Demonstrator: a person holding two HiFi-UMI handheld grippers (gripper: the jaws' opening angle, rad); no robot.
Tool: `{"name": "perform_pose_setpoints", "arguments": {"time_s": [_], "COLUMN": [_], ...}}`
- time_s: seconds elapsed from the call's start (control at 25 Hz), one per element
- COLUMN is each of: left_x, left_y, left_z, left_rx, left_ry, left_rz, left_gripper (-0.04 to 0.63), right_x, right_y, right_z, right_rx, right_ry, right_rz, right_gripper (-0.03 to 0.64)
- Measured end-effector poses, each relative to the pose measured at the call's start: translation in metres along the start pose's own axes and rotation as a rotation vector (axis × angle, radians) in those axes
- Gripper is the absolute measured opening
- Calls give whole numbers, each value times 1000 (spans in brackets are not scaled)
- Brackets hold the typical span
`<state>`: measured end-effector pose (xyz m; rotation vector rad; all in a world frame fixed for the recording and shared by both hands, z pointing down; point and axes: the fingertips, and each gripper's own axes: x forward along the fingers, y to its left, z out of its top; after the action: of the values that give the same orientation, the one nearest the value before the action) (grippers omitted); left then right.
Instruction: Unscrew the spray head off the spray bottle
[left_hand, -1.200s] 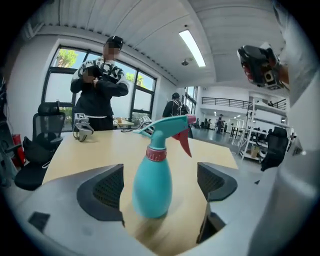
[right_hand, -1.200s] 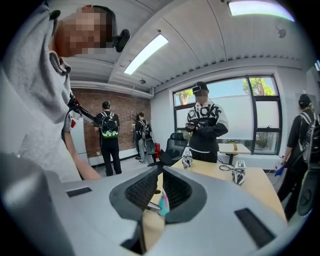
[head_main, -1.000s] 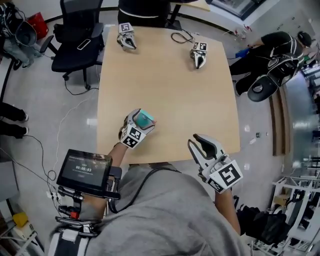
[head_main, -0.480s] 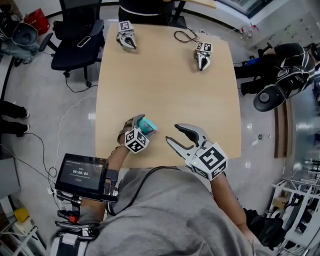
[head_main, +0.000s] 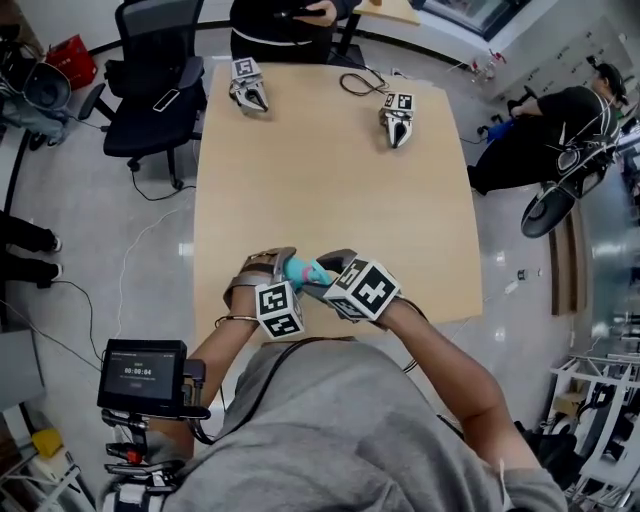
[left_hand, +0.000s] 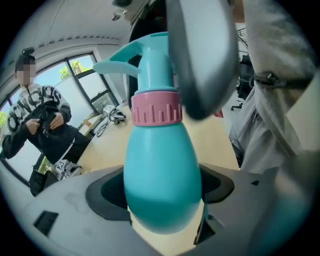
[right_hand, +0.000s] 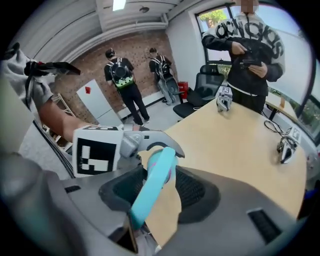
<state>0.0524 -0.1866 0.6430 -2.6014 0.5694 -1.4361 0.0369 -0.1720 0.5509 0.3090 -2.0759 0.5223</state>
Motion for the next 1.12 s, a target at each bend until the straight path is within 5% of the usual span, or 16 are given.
{"name": "perform_pose_setpoints", "arguments": {"time_s": [0.12, 0.28, 0.44, 0.56, 0.68, 0.76, 0.84, 0.92, 1.04, 1.12], "left_x": [-5, -27, -45, -61, -77, -82, -84, -80, -63, -55], "left_y": [-1, -22, -40, -61, -87, -98, -101, -90, -48, -17], "left_z": [0, 5, 17, 28, 33, 36, 38, 38, 28, 17], "left_rx": [26, -53, -107, -107, -96, -94, -137, -233, -420, -556], "left_ry": [12, -86, -163, -217, -249, -249, -254, -265, -274, -278], "left_rz": [-14, -134, -262, -368, -460, -469, -447, -385, -190, -59], "left_gripper": [388, 385, 382, 379, 379, 379, 379, 379, 379, 379], "right_x": [7, -1, -13, -26, -37, -39, -42, -54, -99, -116], "right_y": [0, 18, 40, 64, 95, 110, 113, 100, 50, 32], "right_z": [1, -1, 0, -7, -25, -33, -27, -1, 47, 53], "right_rx": [-29, -134, -344, -734, -1297, -1487, -1399, -1137, -499, -92], "right_ry": [17, 54, 81, 94, 119, 141, 98, -71, -429, -562], "right_rz": [-3, 65, 118, 177, 175, 125, 74, -16, -232, -287], "right_gripper": [158, 150, 147, 147, 146, 147, 150, 233, 258, 258]}}
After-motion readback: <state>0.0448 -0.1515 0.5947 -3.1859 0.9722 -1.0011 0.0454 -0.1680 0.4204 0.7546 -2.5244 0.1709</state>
